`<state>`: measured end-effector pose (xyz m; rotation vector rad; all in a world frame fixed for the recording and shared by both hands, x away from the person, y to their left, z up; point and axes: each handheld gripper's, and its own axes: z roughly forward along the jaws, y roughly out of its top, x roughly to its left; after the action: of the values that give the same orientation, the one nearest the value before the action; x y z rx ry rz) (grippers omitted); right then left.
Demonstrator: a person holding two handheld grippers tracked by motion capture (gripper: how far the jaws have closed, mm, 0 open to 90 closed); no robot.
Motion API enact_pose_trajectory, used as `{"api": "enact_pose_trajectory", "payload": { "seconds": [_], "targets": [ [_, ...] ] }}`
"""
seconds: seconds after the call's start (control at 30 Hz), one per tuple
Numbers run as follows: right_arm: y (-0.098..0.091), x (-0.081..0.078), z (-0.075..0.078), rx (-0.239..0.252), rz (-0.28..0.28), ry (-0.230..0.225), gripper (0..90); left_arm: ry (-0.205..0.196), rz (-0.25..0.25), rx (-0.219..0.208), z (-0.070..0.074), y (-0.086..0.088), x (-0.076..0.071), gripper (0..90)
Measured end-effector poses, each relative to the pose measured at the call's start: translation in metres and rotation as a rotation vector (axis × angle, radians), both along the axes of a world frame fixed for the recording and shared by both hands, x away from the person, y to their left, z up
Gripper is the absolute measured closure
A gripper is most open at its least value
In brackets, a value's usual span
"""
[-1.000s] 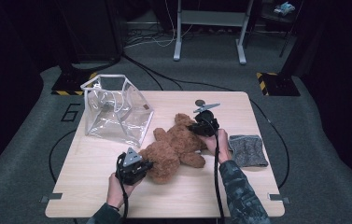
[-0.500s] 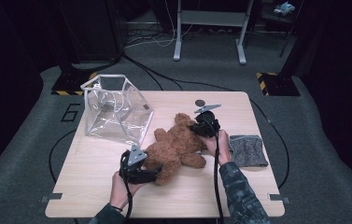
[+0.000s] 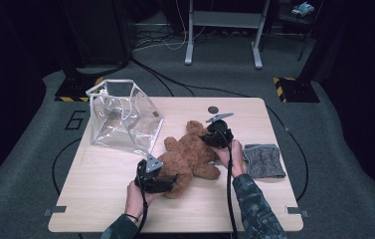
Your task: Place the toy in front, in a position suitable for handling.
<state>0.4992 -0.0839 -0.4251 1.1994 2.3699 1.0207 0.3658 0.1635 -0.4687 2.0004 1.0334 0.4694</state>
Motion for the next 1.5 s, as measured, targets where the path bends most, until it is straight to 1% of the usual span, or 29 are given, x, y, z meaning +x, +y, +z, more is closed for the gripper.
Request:
{"api": "enact_pose_trajectory", "payload": {
  "seconds": [0.03,0.1,0.13,0.17,0.2,0.27,0.33,0.43,0.5,0.57,0.6,0.7,0.73,0.77,0.8,0.83,0.87,0.9,0.93,1.13,1.17,1.2,1.23,1.27,1.37,1.4,1.43,1.47,1.5],
  "targets": [
    [0.0,0.0,0.0,-0.002,-0.002,0.0,85.9,-0.006,-0.001,-0.002,-0.001,0.001,0.0,31.3],
    [0.001,-0.001,-0.001,-0.006,-0.003,-0.004,86.1,-0.016,-0.007,-0.007,-0.002,0.003,0.0,40.8],
    [0.001,-0.001,-0.001,-0.005,-0.004,-0.006,86.2,-0.03,-0.011,-0.011,-0.003,0.005,-0.001,47.1],
    [0.001,-0.001,-0.001,-0.005,-0.004,-0.006,86.2,-0.03,-0.011,-0.011,-0.003,0.005,-0.001,49.7],
    [0.001,-0.001,0.0,-0.006,-0.005,-0.01,86.2,-0.036,-0.013,-0.013,-0.003,0.006,-0.001,49.7],
    [0.002,-0.002,0.001,-0.01,-0.011,-0.013,86.4,-0.044,-0.016,-0.025,-0.002,0.008,-0.001,55.7],
    [0.002,-0.002,0.001,-0.012,-0.006,-0.015,86.3,-0.049,-0.02,-0.024,-0.001,0.009,-0.001,57.1],
    [0.0,-0.003,0.002,0.009,-0.015,-0.015,86.4,-0.047,-0.029,-0.042,0.0,0.012,0.001,60.6],
    [-0.002,-0.005,0.004,0.015,-0.016,-0.02,86.5,-0.044,-0.034,-0.049,0.002,0.014,0.003,61.7],
    [-0.003,-0.005,0.005,0.009,-0.009,-0.038,86.5,-0.042,-0.041,-0.053,0.003,0.015,0.004,62.1],
    [-0.003,-0.007,0.008,0.017,-0.024,-0.044,86.6,-0.038,-0.045,-0.061,0.005,0.017,0.005,62.2],
    [-0.003,-0.008,0.01,0.022,-0.033,-0.047,86.6,-0.037,-0.045,-0.076,0.006,0.019,0.007,62.4],
    [-0.005,-0.008,0.013,0.017,-0.019,-0.066,86.6,-0.033,-0.049,-0.078,0.006,0.02,0.008,62.7],
    [-0.005,-0.008,0.013,0.017,-0.019,-0.066,86.6,-0.034,-0.049,-0.082,0.007,0.021,0.008,62.7],
    [-0.004,-0.01,0.015,0.03,-0.033,-0.06,86.6,-0.03,-0.053,-0.084,0.007,0.023,0.009,63.1],
    [-0.005,-0.01,0.018,0.016,-0.016,-0.079,86.7,-0.031,-0.051,-0.088,0.008,0.023,0.01,63.9],
    [-0.004,-0.011,0.02,0.027,-0.033,-0.068,86.7,-0.027,-0.053,-0.092,0.008,0.025,0.01,64.3],
    [-0.004,-0.011,0.023,0.016,-0.018,-0.086,86.7,-0.027,-0.055,-0.095,0.009,0.026,0.011,65.0],
    [-0.004,-0.013,0.027,0.011,-0.023,-0.092,86.8,-0.027,-0.059,-0.097,0.01,0.027,0.012,66.0],
    [-0.003,-0.016,0.033,0.015,-0.032,-0.097,86.8,-0.019,-0.072,-0.127,0.014,0.032,0.015,66.3],
    [-0.004,-0.016,0.034,0.01,-0.025,-0.106,86.8,-0.024,-0.078,-0.122,0.015,0.033,0.016,66.3],
    [-0.003,-0.018,0.037,0.023,-0.044,-0.098,86.9,-0.022,-0.082,-0.13,0.018,0.034,0.017,66.4],
    [-0.003,-0.018,0.037,0.023,-0.044,-0.098,86.9,-0.022,-0.082,-0.13,0.018,0.034,0.017,66.4],
    [-0.004,-0.019,0.041,0.015,-0.036,-0.112,87.0,-0.024,-0.084,-0.144,0.022,0.036,0.018,66.3],
    [-0.005,-0.021,0.047,0.015,-0.032,-0.121,86.9,-0.027,-0.093,-0.144,0.026,0.038,0.02,66.3],
    [-0.005,-0.023,0.052,0.012,-0.035,-0.133,87.0,-0.027,-0.1,-0.146,0.029,0.04,0.021,66.3],
    [-0.005,-0.023,0.052,0.012,-0.035,-0.133,87.0,-0.028,-0.099,-0.15,0.032,0.04,0.022,66.3],
    [-0.006,-0.025,0.058,0.011,-0.041,-0.138,87.0,-0.035,-0.111,-0.149,0.037,0.043,0.025,66.3],
    [-0.006,-0.025,0.058,0.011,-0.041,-0.138,87.0,-0.035,-0.111,-0.149,0.037,0.043,0.025,66.3]
  ]
}}
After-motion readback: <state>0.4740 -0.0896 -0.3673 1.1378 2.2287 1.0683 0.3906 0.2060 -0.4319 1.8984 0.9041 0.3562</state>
